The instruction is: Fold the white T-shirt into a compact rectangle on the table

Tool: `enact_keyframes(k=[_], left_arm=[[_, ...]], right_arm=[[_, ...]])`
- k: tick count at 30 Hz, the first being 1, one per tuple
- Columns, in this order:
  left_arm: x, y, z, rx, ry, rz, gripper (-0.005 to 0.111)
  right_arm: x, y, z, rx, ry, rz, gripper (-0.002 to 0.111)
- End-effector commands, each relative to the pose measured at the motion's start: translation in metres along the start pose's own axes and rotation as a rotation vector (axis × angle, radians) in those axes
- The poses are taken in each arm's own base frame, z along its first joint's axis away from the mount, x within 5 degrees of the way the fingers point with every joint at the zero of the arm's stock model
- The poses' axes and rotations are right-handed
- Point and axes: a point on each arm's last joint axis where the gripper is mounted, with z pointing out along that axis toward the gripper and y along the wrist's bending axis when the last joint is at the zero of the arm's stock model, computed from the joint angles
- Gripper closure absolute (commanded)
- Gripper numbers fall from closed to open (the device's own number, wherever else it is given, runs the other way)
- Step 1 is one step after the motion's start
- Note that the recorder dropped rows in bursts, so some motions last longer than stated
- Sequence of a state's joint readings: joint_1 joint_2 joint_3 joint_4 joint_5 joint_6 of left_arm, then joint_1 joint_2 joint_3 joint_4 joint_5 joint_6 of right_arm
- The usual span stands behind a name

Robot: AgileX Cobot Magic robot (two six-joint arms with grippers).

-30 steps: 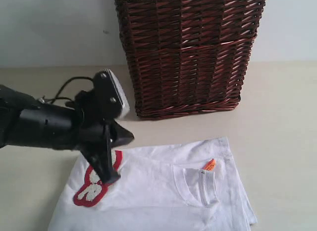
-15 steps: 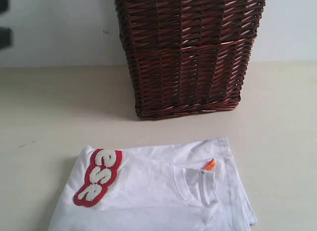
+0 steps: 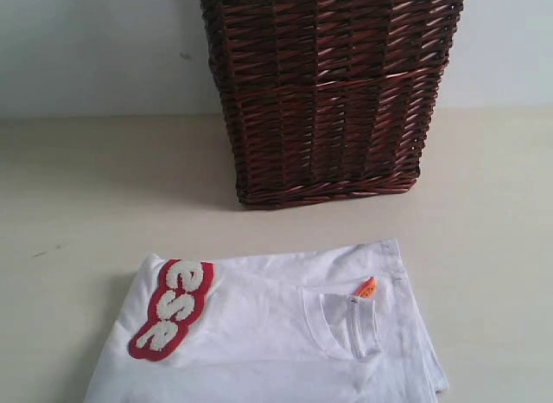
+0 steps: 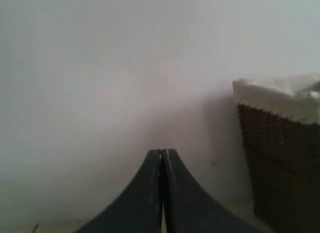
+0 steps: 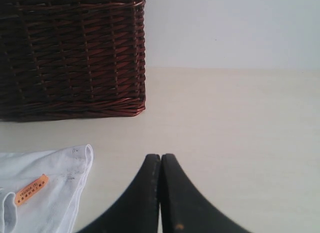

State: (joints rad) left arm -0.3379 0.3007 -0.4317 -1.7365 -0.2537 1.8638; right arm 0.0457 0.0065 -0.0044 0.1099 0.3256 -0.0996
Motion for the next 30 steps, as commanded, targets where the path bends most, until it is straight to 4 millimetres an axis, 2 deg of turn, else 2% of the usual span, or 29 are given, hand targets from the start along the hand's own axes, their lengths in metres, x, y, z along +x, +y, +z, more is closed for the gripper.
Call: enact_keyframes(k=[1, 8, 12, 18, 27, 30], left_arm=[[0.038, -0.008, -0.002, 0.036, 0.080, 0.012, 0.107], [0.082, -0.009, -0.005, -0.002, 0.202, 0.035, 0.107], [0.112, -0.015, -0.010, 0.053, 0.276, 0.030, 0.107], [0.137, -0.022, -0.017, 0.108, 0.337, 0.022, 0.107], [0.129, -0.018, -0.022, 0.037, 0.256, -0.025, 0.107], [0.125, -0.016, -0.026, 0.006, 0.201, -0.123, 0.107]], right_arm=[[0.000, 0.000, 0.000, 0.002, -0.016, -0.005, 0.108], [0.000, 0.000, 0.000, 0.002, -0.016, -0.005, 0.108], [0.000, 0.000, 0.000, 0.002, -0.016, -0.005, 0.108], [0.000, 0.000, 0.000, 0.002, -0.016, -0.005, 0.108], [0.000, 0.000, 0.000, 0.002, -0.016, -0.005, 0.108], [0.000, 0.000, 0.000, 0.002, -0.016, -0.005, 0.108]])
